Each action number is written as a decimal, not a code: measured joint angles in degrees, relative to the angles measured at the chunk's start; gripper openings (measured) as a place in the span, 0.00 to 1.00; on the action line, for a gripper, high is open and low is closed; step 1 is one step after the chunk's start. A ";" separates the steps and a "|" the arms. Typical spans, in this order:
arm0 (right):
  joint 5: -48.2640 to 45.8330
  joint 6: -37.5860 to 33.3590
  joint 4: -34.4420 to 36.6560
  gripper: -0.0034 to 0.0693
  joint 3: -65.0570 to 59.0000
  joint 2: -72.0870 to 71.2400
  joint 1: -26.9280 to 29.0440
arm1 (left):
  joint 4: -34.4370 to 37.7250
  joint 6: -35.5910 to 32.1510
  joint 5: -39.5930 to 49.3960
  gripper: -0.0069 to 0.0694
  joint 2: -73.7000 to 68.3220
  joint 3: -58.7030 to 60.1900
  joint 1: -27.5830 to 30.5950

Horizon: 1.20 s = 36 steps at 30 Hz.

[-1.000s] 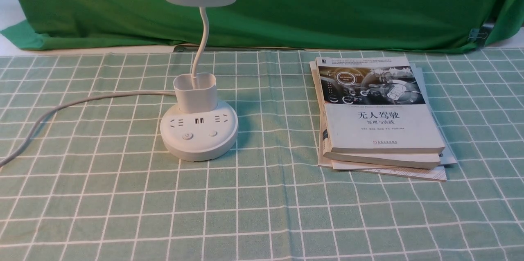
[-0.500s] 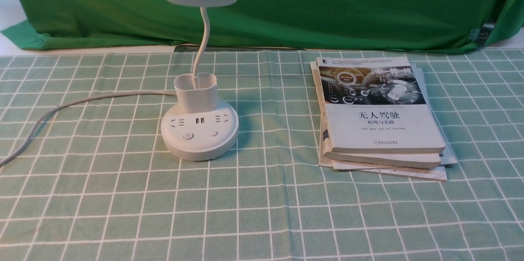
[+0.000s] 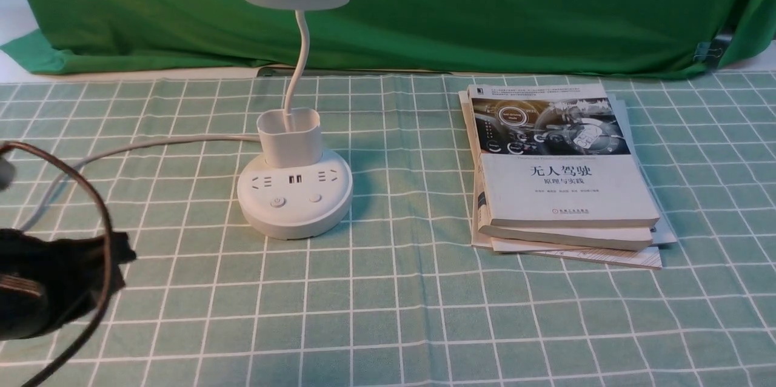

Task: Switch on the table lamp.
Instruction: 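Press the power button on the lamp base to turn the lamp on with the left gripper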

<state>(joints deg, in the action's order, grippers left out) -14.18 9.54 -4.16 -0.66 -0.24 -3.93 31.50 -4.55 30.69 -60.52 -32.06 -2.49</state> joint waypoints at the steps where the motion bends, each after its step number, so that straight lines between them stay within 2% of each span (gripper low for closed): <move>1: 0.00 0.00 0.00 0.38 0.00 0.00 0.00 | 2.46 -2.42 0.66 0.12 -2.15 -0.69 -0.53; 5: 0.00 0.00 0.00 0.38 0.00 0.00 0.00 | 9.49 -10.09 2.22 0.12 -10.46 -4.78 -6.53; 7: 0.00 0.00 0.00 0.38 0.00 0.00 0.00 | 8.48 -10.35 2.68 0.12 -15.39 -8.32 -11.68; 8: 0.00 0.00 0.00 0.38 0.00 0.00 0.00 | 8.22 -10.25 2.82 0.12 -16.25 -9.05 -12.15; 10: 0.00 0.00 0.00 0.38 0.00 0.00 0.00 | 4.29 -8.56 4.51 0.12 -20.73 -13.48 -17.30; 13: 0.00 0.00 0.00 0.38 0.00 0.00 0.00 | 0.33 -7.22 9.94 0.12 -26.91 -20.78 -21.21; 17: 0.00 0.00 0.00 0.38 0.00 0.00 0.00 | -2.87 -6.12 14.51 0.12 -33.35 -29.07 -22.33; 22: 0.00 0.00 0.00 0.38 0.00 0.00 0.00 | -15.48 2.33 15.49 0.12 -40.14 -40.54 -22.34; 26: 0.00 0.00 0.00 0.38 0.00 0.00 0.00 | -23.01 5.07 15.10 0.12 -44.09 -46.73 -22.34; 30: 0.00 0.00 0.00 0.38 0.00 0.00 0.00 | -26.85 6.78 13.61 0.12 -47.55 -50.05 -22.34; 36: 0.00 0.00 0.00 0.38 0.00 0.00 0.00 | -28.35 7.62 11.00 0.12 -51.62 -50.78 -22.34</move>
<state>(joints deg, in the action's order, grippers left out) -14.18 9.54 -4.16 -0.66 -0.24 -3.93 3.15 3.07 41.68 -112.13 -82.84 -24.84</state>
